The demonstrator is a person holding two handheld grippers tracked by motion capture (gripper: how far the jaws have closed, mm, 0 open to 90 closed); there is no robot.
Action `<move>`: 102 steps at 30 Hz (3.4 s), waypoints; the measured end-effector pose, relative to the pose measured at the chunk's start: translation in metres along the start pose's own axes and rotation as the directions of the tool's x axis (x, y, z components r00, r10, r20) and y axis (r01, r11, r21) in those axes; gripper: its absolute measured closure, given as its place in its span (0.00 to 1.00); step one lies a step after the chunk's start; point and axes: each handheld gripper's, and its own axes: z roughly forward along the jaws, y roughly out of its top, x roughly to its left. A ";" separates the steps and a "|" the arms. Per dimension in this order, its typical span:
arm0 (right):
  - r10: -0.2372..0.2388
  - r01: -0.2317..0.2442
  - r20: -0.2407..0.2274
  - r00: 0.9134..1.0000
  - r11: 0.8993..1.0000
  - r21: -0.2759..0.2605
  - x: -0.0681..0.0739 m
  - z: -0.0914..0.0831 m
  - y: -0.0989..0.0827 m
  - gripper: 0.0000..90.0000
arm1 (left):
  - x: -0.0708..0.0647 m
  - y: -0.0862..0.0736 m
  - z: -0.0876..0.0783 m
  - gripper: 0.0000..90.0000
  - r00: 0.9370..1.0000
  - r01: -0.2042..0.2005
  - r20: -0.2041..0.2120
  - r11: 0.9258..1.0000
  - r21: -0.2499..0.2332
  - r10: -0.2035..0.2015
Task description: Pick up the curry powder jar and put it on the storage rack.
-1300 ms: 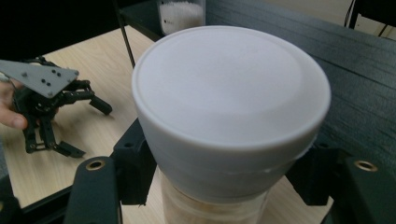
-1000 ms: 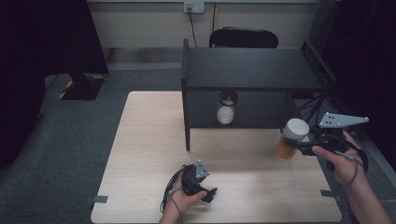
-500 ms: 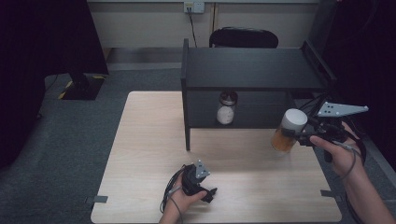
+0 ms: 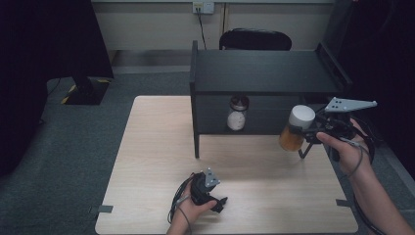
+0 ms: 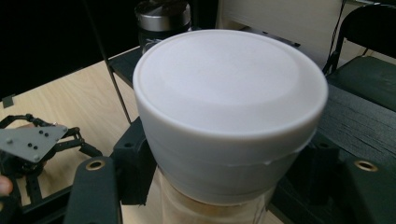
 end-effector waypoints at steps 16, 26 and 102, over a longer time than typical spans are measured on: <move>0.010 -0.010 0.044 0.999 1.000 0.001 0.004 0.026 0.020 0.39 | 0.000 0.000 0.000 0.00 1.000 0.000 0.000 1.000 0.000 0.000; 0.028 -0.029 0.060 0.998 1.000 0.004 0.004 0.040 0.026 0.39 | 0.000 0.000 0.000 0.00 1.000 -0.002 -0.001 1.000 0.000 0.002; 0.033 -0.023 0.154 0.987 0.998 -0.063 0.010 0.070 0.011 0.33 | 0.000 0.000 0.000 0.00 1.000 0.000 -0.001 1.000 -0.002 0.000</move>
